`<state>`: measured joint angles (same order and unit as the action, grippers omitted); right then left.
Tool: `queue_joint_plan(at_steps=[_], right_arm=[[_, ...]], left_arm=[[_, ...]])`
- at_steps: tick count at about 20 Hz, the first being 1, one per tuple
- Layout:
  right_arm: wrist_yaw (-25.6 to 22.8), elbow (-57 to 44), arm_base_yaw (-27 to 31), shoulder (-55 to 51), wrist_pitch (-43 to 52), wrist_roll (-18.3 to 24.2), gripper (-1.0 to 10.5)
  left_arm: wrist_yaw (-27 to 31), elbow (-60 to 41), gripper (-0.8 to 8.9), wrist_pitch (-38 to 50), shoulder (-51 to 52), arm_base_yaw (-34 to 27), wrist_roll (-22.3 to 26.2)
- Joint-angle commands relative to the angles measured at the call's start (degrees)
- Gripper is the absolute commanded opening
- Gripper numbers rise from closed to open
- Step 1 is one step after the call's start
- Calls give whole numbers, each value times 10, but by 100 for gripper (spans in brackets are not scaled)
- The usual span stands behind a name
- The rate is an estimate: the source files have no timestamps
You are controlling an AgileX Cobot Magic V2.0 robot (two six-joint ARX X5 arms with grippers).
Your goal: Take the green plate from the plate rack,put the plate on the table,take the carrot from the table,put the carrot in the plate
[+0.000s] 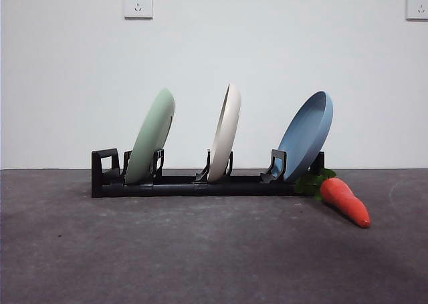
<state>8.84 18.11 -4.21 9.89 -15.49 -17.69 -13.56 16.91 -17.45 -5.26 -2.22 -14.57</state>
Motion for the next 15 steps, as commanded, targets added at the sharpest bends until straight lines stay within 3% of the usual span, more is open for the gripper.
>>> queue_joint_plan(at_steps=[1, 15], right_arm=[[19, 59, -1, 42, -35, 23, -12], [139, 351, -1, 271, -366, 235, -11]], left_arm=[[-37, 43, -7, -24, -28, -1, -1], [-191, 243, -7, -232, -188, -1, 161]])
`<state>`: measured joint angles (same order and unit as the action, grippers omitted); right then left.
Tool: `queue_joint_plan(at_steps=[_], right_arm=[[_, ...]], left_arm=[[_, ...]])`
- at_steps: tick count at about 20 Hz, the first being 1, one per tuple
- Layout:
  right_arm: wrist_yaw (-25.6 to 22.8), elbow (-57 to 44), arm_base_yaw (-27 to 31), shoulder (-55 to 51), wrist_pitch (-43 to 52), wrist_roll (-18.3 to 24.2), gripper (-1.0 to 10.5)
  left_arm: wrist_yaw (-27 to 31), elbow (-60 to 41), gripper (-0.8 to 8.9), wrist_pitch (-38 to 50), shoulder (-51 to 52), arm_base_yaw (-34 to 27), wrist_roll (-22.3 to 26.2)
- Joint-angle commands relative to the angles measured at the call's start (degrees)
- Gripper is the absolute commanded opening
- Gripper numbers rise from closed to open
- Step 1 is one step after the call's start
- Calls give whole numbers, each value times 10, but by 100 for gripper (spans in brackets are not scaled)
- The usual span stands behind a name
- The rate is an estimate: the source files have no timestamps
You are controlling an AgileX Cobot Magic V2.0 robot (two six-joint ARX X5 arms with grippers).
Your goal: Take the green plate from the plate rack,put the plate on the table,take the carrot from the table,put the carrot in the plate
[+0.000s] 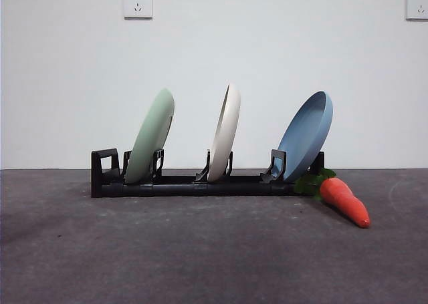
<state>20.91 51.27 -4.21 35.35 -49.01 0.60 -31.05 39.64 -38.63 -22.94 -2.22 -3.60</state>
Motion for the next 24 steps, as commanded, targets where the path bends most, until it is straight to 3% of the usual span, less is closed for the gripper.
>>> queue_joint_plan(at_steps=[1, 4, 9, 10, 12, 13, 14, 19, 24], right_arm=[[27, 27, -1, 25, -46, 58, -11], [62, 38, -1, 46, -84, 79, -11], [61, 38, -1, 53, -93, 80, 10], [61, 38, -1, 53, -93, 80, 52], [59, 38, -1, 53, -93, 77, 339], [58, 38, -1, 53, -93, 71, 520], [58, 38, -1, 53, -93, 65, 610], [58, 38, -1, 53, -94, 63, 599], [58, 38, -1, 56, -94, 63, 599]], left_arm=[[-24, 23, -7, -31, -17, -1, 60], [-41, 46, -7, -63, -32, -1, 83], [-39, 50, 11, -68, -34, -1, 83], [-38, 50, 77, -68, -34, -1, 83], [-37, 50, 450, -68, -34, -1, 81], [-37, 50, 580, -66, -34, -1, 81], [-37, 50, 579, -60, -34, -1, 81], [-38, 57, 577, 1, -63, 0, 76], [-38, 103, 576, 67, -169, 25, 77]])
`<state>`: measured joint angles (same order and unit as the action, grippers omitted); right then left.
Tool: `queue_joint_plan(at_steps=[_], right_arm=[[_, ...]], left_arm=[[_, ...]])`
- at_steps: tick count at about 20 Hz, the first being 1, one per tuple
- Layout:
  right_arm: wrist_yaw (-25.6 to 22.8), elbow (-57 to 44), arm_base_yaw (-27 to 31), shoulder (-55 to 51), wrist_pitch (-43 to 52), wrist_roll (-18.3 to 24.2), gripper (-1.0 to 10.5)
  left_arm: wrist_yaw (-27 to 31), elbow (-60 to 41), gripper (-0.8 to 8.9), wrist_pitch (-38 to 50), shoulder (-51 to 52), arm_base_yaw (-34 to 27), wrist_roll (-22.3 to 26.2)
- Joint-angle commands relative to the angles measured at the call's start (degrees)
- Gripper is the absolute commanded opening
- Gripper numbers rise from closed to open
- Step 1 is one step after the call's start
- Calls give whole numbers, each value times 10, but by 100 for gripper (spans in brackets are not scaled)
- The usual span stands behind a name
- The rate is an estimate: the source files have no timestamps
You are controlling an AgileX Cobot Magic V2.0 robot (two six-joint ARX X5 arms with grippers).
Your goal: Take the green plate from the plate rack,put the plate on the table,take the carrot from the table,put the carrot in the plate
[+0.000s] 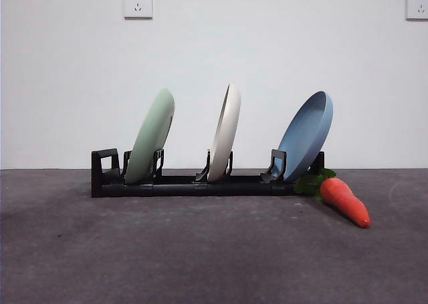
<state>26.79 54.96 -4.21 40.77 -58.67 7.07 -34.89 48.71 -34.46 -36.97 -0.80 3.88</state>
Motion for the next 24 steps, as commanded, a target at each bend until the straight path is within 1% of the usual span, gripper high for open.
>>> queue_joint_plan(at_steps=[1, 3, 9, 13, 15, 20, 24], right_arm=[[-1, 2, -1, 2, 3, -2, 599], [-1, 2, -1, 6, 3, -2, 599], [-1, 2, -1, 17, 1, -2, 599], [-1, 2, -1, 21, -5, -2, 599], [-1, 1, -1, 22, -6, -2, 599], [-1, 1, -1, 23, -17, -2, 599], [-1, 2, -1, 23, -24, -1, 598]], left_arm=[[2, 24, 575, 45, -56, 21, 2], [7, 47, 575, 91, -117, 44, 2], [86, 122, 575, 217, -320, 120, 9], [127, 175, 574, 286, -454, 152, 23], [146, 203, 574, 307, -519, 162, 24], [177, 247, 574, 344, -635, 174, 25], [200, 247, 561, 362, -666, 180, 24]])
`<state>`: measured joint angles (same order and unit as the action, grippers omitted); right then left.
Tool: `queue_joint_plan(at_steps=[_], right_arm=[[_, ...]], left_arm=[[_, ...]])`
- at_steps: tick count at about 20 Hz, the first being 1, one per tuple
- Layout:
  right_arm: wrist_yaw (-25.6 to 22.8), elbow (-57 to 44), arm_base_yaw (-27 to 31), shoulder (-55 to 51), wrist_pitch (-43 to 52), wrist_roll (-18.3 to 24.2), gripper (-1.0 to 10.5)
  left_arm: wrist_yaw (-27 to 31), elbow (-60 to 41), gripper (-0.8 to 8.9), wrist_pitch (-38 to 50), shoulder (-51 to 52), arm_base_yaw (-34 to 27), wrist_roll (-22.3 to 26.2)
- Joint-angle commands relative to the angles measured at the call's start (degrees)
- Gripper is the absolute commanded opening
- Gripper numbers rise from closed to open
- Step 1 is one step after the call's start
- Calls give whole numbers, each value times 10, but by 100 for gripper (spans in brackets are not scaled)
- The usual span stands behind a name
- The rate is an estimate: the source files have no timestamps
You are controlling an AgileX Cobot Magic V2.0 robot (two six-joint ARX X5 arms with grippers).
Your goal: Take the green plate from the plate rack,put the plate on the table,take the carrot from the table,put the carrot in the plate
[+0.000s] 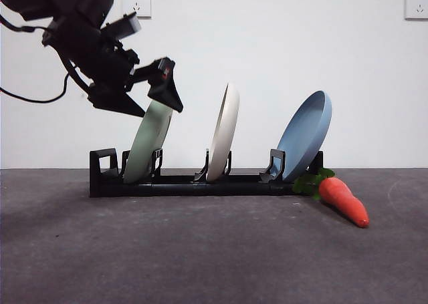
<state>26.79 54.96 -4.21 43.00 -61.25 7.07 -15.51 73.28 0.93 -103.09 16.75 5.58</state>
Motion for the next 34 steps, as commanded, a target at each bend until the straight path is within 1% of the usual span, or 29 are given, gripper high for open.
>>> queue_joint_plan(at_steps=[1, 2, 3, 4, 5, 7, 10, 12, 15, 17, 19, 21, 26, 29, 30, 32, 33, 34], right_arm=[[-1, 1, -1, 0, 2, -1, 598], [-1, 1, -1, 1, 2, -1, 598], [-1, 2, -1, 1, 2, -1, 598], [-1, 1, -1, 1, 2, -1, 598], [-1, 1, -1, 1, 2, -2, 598], [-1, 1, -1, 1, 2, -2, 598], [-1, 1, -1, 1, 2, -1, 598], [-1, 1, -1, 1, 1, -2, 598], [-1, 2, -1, 1, 1, -1, 598], [-1, 2, -1, 1, 1, -1, 598], [-1, 1, -1, 1, 1, -1, 598], [-1, 1, -1, 1, 1, -1, 598], [-1, 2, -1, 1, 1, -1, 598], [-1, 1, -1, 1, 1, -1, 598], [-1, 1, -1, 1, 1, -1, 598], [-1, 2, -1, 1, 2, -1, 598], [-1, 1, -1, 1, 2, -2, 598], [-1, 1, -1, 1, 2, -2, 598]], left_arm=[[9, 2, 541, 10, -8, 7, 7], [9, 2, 450, 10, -8, 7, 7], [9, 2, 287, 9, -8, 8, 7], [7, 2, 165, 8, -8, 8, 7], [1, 2, 64, 5, -8, 8, 7], [1, 2, -9, -5, -8, 8, 7], [-1, 2, -8, -11, -8, 8, 6], [-16, 2, -8, -11, -8, 8, 6], [-16, 2, -8, -10, -6, 8, 4], [-16, 2, -8, -10, -1, 8, -1], [-16, 3, -8, -10, 9, 8, -16], [-16, 3, -8, -9, 27, 8, -30], [-15, 3, -8, -15, 102, 8, -30], [-15, 3, -8, -66, 169, 14, -28], [-15, 3, -8, -92, 193, 21, -21], [-10, 3, -6, -162, 246, 43, 28], [7, 3, -6, -205, 271, 59, 62], [46, 3, -5, -248, 294, 84, 96]])
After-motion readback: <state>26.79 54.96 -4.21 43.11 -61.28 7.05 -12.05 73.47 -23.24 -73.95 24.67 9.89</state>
